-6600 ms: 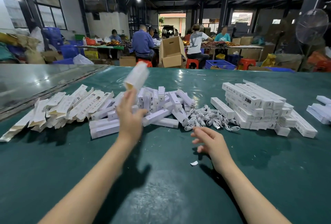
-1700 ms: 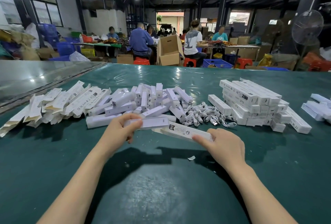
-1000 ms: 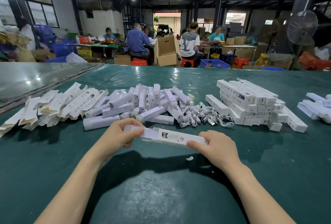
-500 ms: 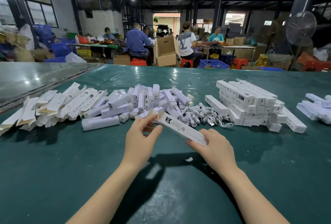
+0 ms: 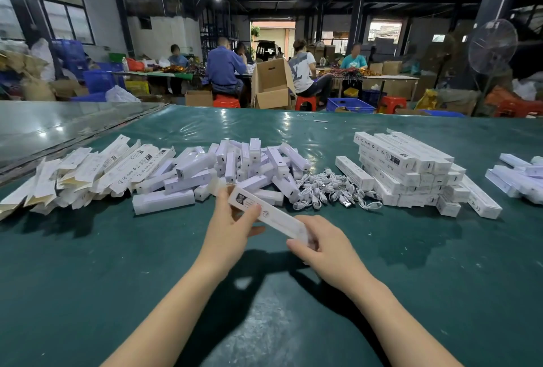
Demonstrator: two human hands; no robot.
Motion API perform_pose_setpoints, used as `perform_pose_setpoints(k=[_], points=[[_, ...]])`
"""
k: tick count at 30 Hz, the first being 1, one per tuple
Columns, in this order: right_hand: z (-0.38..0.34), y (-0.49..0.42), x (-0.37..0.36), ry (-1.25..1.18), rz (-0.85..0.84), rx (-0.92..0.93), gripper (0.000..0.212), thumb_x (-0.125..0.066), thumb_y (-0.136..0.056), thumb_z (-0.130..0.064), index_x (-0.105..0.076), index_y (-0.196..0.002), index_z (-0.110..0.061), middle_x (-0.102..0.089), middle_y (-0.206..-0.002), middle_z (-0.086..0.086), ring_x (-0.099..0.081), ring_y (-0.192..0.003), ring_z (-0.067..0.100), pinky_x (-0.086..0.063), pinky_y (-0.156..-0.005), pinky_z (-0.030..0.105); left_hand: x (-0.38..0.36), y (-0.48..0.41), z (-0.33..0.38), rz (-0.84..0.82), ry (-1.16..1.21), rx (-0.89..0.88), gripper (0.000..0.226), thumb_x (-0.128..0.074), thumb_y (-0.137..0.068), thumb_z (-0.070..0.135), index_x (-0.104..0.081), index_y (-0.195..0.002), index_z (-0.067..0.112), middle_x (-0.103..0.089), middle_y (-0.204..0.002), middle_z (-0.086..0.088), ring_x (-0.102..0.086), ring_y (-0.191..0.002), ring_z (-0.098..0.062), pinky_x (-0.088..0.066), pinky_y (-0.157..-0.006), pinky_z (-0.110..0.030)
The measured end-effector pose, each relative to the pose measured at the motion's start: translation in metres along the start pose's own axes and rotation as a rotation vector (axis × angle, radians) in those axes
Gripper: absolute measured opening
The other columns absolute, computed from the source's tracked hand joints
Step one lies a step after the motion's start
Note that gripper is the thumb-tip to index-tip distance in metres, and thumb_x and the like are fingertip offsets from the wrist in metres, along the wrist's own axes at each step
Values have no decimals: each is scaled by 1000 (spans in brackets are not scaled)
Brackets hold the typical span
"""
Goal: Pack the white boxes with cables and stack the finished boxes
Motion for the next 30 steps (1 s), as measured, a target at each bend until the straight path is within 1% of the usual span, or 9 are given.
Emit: perform_pose_setpoints(k=[3,7,10,12,13,15,19,25,30], points=[[-6,1,-6,-139,-43,1,30,-52,-82,-44,-62,-107,-31,-63,-96,-11,-53,-86,4,-39,-77,15,19,-10,0,145,99,32,26,-53,-90,3,-33,-97,19,-56,-88,-4,-65,-67,-8,-54,-56,-20],[7,0,4,-58,74,-77,19,-50,-93,-32,-65,-98,-21,-63,-93,-6,-54,-89,12,-38,-77,26,52,-22,-6,286,129,150,31,-60,-88,11,-32,-99,16,-59,-90,-8,-61,-67,-15,-52,-49,-18],[23,0,16,-44,217,-207,18,-49,-92,-30,-64,-92,-20,-63,-89,-3,-56,-93,19,-40,-77,30,62,-25,-13,123,-110,294,10,-56,-90,15,-50,-97,18,-59,-93,-9,-57,-66,-16,-51,-51,-23],[34,0,21,24,269,-291,19,-53,-90,-27,-65,-99,-16,-64,-98,2,-55,-100,21,-42,-82,32,64,-24,-15,40,-365,302,39,-53,-90,17,-45,-127,29,-60,-96,-3,-59,-79,-19,-49,-66,-28],[38,0,21,66,274,-319,21,-54,-89,-24,-64,-104,-14,-64,-104,4,-54,-104,22,-41,-85,32,63,-23,-13,35,-501,270,60,-53,-90,19,-27,-142,32,-59,-97,0,-59,-89,-22,-46,-73,-31],[41,-1,21,132,244,-350,27,-54,-88,-22,-61,-113,-14,-61,-115,5,-50,-111,22,-39,-91,33,58,-19,-7,27,-772,194,77,-56,-87,28,-7,-147,32,-50,-110,-1,-51,-109,-28,-38,-81,-31],[41,-7,11,399,90,-390,45,-46,-90,-42,-46,-131,-23,-48,-131,0,-39,-122,22,-30,-97,35,36,-7,-15,-128,-1211,271,70,-57,-80,52,-30,-139,25,-25,-130,-12,-28,-124,-32,-31,-103,-37],[43,-21,3,664,27,-395,59,-30,-90,-61,-32,-139,-29,-39,-135,4,-33,-122,27,-32,-96,38,9,4,-9,-451,-967,122,66,-53,-75,7,-34,-133,33,-24,-122,2,-49,-99,-20,-41,-79,-23],[49,-38,0,739,-35,-368,53,-27,-94,-51,-21,-144,-36,-31,-141,9,-29,-126,30,-29,-97,41,-13,11,-1,-601,-1014,-189,58,-48,-74,1,-48,-123,31,-55,-122,10,-47,-115,-12,-38,-96,-30]])
Point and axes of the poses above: each hand's wrist, its own y-axis away from the middle knuckle, its own x-axis out of the back of the hand, z = x × y, the point moved 5 cm from there along -y, towards the middle knuckle
